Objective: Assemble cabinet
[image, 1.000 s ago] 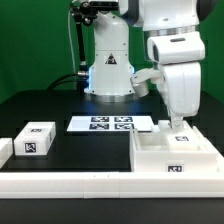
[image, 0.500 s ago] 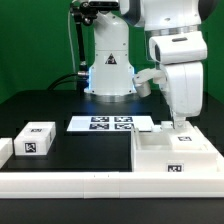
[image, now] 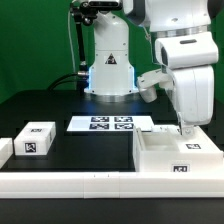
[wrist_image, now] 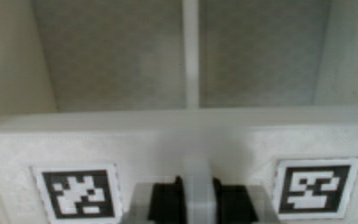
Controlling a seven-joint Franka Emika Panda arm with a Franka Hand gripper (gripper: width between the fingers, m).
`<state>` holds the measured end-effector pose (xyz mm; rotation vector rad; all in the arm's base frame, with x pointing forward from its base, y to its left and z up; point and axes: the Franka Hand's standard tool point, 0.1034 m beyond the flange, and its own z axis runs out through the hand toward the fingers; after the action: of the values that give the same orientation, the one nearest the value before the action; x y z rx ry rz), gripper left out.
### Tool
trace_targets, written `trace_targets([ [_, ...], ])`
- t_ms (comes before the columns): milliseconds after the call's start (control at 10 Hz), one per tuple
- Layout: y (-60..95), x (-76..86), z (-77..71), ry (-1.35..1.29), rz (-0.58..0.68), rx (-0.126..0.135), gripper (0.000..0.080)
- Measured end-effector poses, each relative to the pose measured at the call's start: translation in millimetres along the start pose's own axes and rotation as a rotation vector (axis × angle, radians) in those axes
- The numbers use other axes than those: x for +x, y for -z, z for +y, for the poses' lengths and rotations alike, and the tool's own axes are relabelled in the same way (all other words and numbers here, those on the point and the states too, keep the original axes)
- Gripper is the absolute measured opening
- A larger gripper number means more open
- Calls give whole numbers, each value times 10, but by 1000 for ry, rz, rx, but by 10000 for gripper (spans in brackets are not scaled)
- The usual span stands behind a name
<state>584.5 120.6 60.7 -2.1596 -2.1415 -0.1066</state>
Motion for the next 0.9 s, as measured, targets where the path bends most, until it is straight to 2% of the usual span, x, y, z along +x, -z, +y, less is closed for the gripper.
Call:
trace_targets([
  [100, -2, 1, -1, 0, -1, 7, 62],
  [500, -6, -8, -6, -3, -2, 9, 66],
  [600, -7, -10, -7, -3, -2, 9, 286],
  [700, -8, -12, -7, -3, -2, 9, 286],
  [800, 3, -5, -5, -7, -3, 8, 486],
  [900, 93, 31, 1, -20, -7, -1, 595],
])
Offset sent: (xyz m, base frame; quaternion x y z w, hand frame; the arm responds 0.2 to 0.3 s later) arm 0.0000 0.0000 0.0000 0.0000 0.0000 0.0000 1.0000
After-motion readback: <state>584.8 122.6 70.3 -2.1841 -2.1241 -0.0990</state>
